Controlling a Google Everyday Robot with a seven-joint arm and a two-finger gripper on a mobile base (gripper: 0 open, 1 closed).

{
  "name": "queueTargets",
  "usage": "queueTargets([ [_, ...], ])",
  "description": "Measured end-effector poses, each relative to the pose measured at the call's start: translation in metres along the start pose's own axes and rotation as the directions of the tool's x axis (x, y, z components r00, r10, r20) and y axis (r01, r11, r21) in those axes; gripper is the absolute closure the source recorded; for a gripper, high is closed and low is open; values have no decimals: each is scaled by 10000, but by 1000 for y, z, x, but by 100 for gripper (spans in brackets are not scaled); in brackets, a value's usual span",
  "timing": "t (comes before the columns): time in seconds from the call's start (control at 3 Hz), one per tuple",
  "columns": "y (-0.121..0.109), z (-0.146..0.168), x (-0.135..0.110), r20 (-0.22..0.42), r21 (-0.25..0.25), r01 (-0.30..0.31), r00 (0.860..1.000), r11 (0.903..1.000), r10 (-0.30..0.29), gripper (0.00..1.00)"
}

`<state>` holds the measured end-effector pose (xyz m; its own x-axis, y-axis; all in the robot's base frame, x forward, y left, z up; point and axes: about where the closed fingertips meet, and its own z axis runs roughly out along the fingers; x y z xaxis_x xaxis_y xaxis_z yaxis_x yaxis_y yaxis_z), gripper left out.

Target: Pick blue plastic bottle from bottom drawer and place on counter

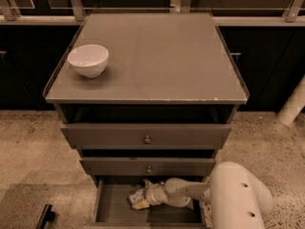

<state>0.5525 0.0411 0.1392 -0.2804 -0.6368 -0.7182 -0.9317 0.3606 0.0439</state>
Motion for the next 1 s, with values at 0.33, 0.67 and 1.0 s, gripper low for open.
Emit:
queueTargets([
  [0.33, 0, 0, 0, 0, -1, 0, 10000, 10000, 0, 64],
  [0.67, 0, 0, 0, 0, -1, 0, 10000, 10000, 0, 87],
  [1.0, 0, 0, 0, 0, -2, 0, 10000, 10000, 0, 100],
])
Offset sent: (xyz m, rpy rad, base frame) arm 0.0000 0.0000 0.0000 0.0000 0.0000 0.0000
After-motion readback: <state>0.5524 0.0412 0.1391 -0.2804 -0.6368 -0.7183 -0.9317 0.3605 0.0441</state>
